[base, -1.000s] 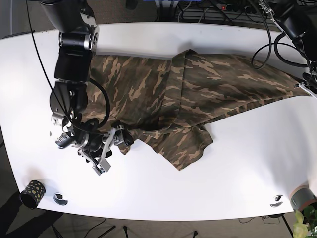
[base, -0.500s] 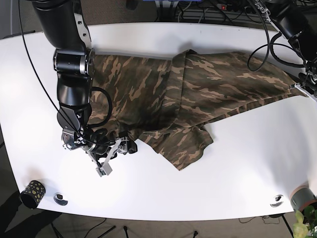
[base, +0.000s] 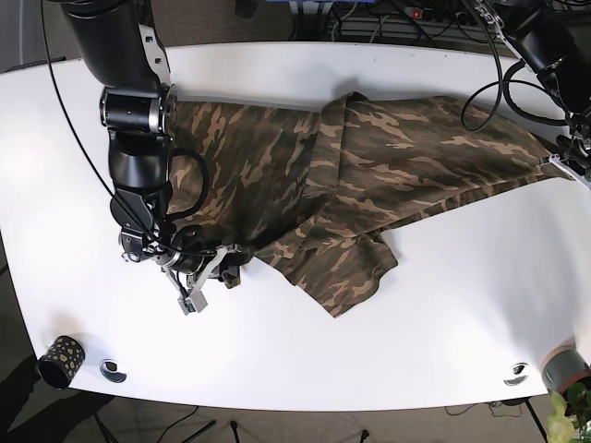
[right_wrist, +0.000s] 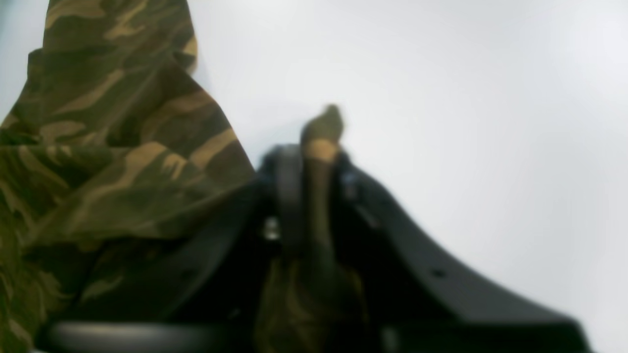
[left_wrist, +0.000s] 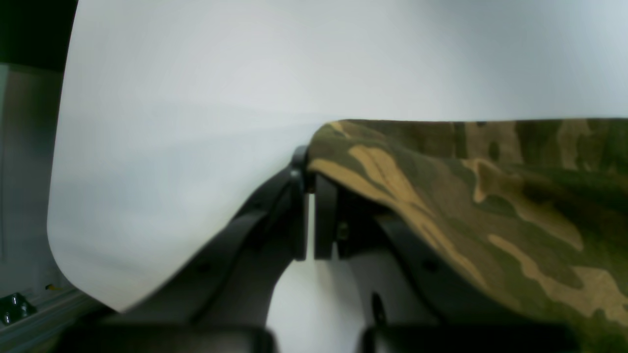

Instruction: Fold the T-shirt properly

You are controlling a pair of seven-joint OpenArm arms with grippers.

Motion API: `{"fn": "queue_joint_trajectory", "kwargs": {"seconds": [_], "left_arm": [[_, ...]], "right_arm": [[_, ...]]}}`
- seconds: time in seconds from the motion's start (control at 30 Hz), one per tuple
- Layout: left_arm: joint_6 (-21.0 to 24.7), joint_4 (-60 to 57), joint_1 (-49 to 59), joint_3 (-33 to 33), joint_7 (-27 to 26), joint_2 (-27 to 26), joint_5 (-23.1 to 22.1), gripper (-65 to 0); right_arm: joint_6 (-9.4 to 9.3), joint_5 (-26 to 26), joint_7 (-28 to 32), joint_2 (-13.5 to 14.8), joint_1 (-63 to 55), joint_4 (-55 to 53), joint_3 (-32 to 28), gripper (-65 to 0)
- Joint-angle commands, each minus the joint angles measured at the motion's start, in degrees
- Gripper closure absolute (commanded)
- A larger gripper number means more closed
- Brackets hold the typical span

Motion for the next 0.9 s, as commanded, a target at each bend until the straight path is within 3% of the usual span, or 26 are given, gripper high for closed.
{"fn": "queue_joint_trajectory", "kwargs": {"seconds": [0.0,0.13,0.27,0.4,0.47,0.63,0.87], "left_arm": [[0.3,1.0,-0.8,-0.1,-0.9,-1.2,-0.2,0.0],[0.3,0.9,-0.9,-0.1,-0.9,-1.2,-0.2,0.0],[0.3,0.9,-1.0,-0.1,-0.9,-1.3,-0.2,0.0],[0.3,0.9,-1.1,-0.1,-0.9,-1.5,-0.2,0.0],[0.3,0.9,-1.1,-0.1,-0.9,-1.3,-0.2,0.0],[0.3,0.8,-1.1,0.0,-0.9,-1.3,-0.2,0.0],[0.3,0.7,-1.2,0.5,-1.1,-1.5,-0.2,0.0]], "right_arm": [[0.54,1.5,0.7,0.4,2.0,3.2,0.2,0.0],[0.54,6.3,-7.3,1.0,-1.2,13.6,0.3,0.0],[0.54,14.2,-18.3,3.7,-8.2,31.1,1.5,0.0],[0.54,21.2,-27.9,4.2,-16.9,49.7,7.0,0.0],[0.54,22.2,-30.8,4.4,-20.2,55.7,7.8,0.0],[0.54,25.5,-31.6,6.7,-32.1,65.0,11.3,0.0],[0.54,33.7,-31.7,7.2,-43.5,72.5,17.5,0.0]]}}
